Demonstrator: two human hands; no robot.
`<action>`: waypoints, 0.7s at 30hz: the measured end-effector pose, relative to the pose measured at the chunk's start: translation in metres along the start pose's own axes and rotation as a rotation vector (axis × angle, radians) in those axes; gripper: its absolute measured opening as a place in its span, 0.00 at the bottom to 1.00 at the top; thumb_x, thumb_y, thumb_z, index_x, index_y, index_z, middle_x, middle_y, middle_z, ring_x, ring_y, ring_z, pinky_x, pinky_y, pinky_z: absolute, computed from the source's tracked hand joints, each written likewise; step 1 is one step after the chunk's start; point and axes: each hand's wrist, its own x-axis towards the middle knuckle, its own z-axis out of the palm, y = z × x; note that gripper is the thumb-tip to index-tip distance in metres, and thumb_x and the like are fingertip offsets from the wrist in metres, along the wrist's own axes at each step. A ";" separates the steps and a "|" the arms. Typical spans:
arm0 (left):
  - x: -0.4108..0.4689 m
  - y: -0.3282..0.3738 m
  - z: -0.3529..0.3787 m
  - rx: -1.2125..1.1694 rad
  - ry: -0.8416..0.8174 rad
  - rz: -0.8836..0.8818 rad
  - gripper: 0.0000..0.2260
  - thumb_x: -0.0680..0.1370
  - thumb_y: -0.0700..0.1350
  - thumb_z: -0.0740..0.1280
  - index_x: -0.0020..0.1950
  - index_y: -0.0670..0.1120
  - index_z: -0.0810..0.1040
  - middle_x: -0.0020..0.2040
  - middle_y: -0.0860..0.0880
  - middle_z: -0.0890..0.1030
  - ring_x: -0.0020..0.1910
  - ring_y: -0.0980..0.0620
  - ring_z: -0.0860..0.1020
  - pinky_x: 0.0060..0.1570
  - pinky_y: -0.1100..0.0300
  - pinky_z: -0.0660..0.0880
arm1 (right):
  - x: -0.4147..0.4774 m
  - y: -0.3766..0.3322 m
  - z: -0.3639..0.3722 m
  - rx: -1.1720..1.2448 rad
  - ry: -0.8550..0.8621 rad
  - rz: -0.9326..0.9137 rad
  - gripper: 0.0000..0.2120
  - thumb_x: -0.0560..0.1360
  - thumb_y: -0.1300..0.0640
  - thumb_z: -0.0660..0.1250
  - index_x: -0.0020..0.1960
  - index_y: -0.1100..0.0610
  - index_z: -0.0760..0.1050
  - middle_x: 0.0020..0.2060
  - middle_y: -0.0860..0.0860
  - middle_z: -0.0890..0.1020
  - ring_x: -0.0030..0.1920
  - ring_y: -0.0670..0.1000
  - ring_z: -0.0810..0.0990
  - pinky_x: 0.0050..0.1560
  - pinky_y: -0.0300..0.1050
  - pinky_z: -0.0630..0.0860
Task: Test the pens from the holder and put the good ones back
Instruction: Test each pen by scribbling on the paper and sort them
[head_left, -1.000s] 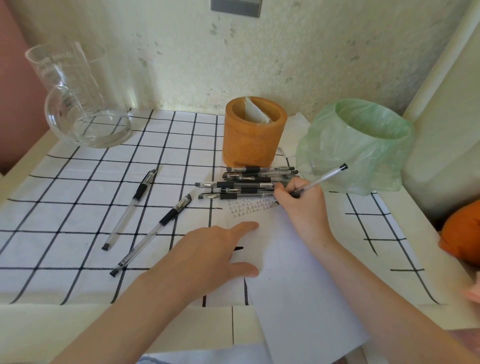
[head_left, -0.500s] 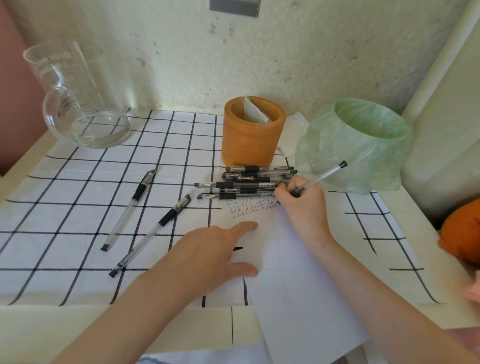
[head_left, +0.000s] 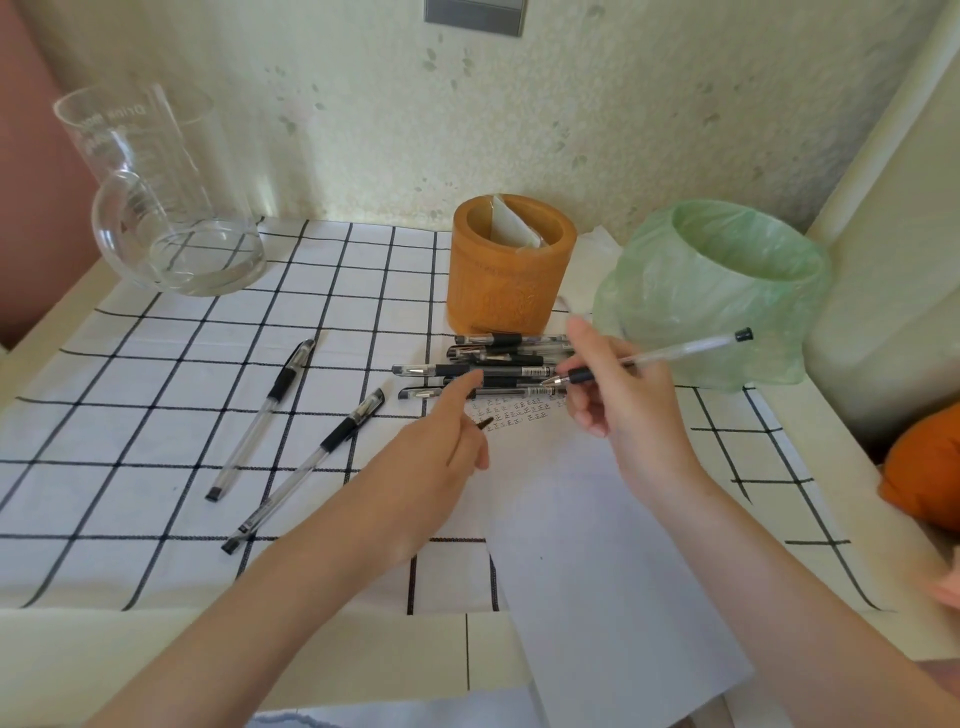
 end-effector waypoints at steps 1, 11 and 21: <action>0.001 0.001 -0.001 -0.068 0.031 -0.003 0.23 0.81 0.40 0.55 0.75 0.52 0.54 0.42 0.54 0.76 0.43 0.59 0.75 0.52 0.64 0.71 | -0.003 -0.005 0.000 0.043 -0.028 0.062 0.16 0.77 0.52 0.64 0.35 0.61 0.75 0.20 0.52 0.70 0.21 0.48 0.66 0.21 0.37 0.60; -0.003 0.005 -0.005 -0.345 0.261 0.050 0.35 0.70 0.40 0.73 0.70 0.61 0.61 0.43 0.54 0.84 0.44 0.62 0.80 0.48 0.70 0.75 | -0.018 -0.019 -0.001 0.063 -0.174 0.150 0.14 0.74 0.59 0.69 0.32 0.56 0.68 0.21 0.50 0.70 0.20 0.47 0.64 0.20 0.36 0.56; -0.003 0.005 -0.004 -0.298 0.244 0.043 0.32 0.69 0.41 0.74 0.68 0.58 0.66 0.42 0.53 0.84 0.44 0.61 0.81 0.53 0.65 0.76 | -0.022 -0.016 0.008 -0.024 -0.263 0.118 0.16 0.74 0.58 0.69 0.31 0.56 0.68 0.21 0.51 0.72 0.21 0.48 0.67 0.21 0.36 0.60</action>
